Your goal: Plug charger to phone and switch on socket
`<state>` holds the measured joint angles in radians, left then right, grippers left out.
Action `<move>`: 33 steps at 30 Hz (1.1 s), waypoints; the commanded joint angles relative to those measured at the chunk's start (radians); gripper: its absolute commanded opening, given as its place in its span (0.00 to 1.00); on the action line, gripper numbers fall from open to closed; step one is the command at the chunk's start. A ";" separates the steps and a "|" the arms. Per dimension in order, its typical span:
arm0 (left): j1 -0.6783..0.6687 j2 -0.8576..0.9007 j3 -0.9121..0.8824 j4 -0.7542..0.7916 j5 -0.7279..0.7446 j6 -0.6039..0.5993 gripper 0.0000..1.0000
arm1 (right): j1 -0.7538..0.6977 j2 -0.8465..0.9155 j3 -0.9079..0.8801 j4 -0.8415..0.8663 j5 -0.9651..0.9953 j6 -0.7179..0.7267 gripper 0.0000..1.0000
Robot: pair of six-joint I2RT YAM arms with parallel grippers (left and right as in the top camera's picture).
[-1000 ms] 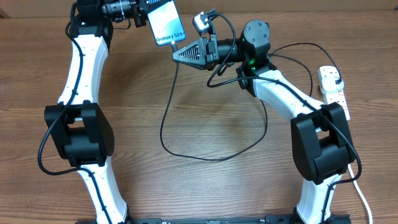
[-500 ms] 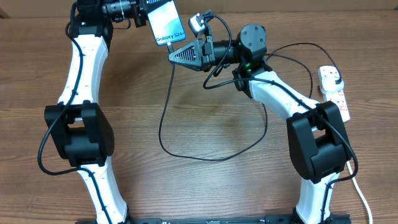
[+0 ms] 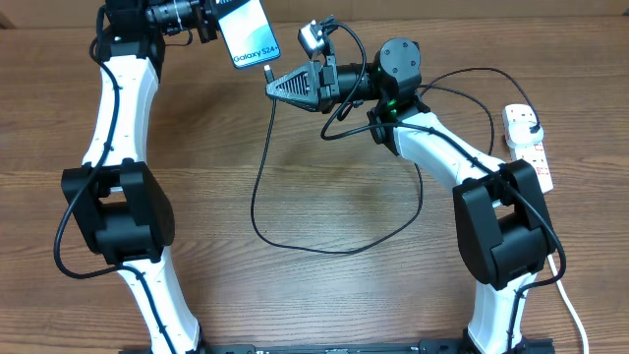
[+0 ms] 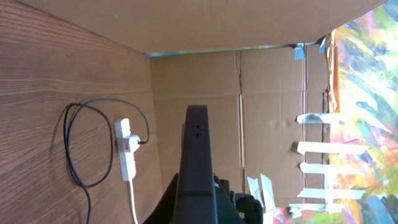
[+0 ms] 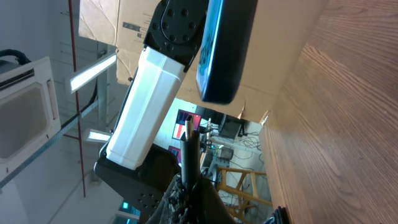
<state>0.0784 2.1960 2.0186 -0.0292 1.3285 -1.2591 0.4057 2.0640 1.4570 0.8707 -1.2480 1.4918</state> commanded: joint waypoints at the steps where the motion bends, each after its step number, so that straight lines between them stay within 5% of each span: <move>1: -0.013 0.000 0.021 0.008 0.030 -0.020 0.04 | -0.002 0.008 0.015 0.008 0.017 0.004 0.04; 33: -0.024 0.000 0.021 0.007 0.029 -0.032 0.04 | -0.004 0.008 0.015 0.007 0.035 0.031 0.04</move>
<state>0.0586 2.1960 2.0186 -0.0292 1.3354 -1.2758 0.4057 2.0640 1.4570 0.8711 -1.2301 1.5185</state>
